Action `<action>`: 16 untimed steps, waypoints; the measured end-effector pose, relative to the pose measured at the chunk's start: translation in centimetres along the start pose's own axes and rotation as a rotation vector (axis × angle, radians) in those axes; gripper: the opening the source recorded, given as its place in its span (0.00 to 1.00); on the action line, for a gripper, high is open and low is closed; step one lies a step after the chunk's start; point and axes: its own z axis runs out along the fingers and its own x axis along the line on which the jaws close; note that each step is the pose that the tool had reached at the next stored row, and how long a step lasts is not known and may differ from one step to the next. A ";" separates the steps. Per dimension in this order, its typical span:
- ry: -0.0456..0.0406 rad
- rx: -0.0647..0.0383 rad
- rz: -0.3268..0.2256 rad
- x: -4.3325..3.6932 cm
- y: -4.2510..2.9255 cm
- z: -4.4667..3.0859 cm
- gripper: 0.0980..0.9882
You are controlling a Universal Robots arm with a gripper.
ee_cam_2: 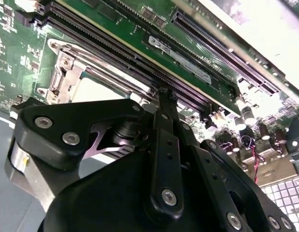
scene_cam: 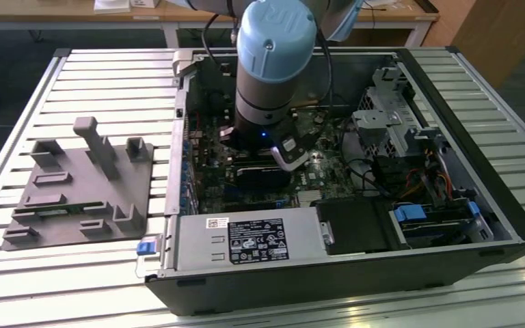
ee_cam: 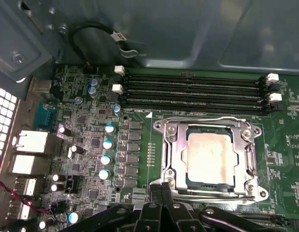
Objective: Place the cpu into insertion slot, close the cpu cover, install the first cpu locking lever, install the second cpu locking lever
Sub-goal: 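Install the second cpu locking lever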
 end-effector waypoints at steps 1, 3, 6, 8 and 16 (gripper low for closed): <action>-0.0001 -0.003 0.000 0.06 -0.01 0.04 0.02; -0.0003 -0.008 0.000 0.15 -0.02 0.16 0.02; -0.0003 -0.011 -0.001 0.17 -0.04 0.36 0.02; -0.0003 -0.012 0.000 0.19 -0.05 0.40 0.02; -0.0006 -0.012 0.000 0.21 0.36 -0.80 0.02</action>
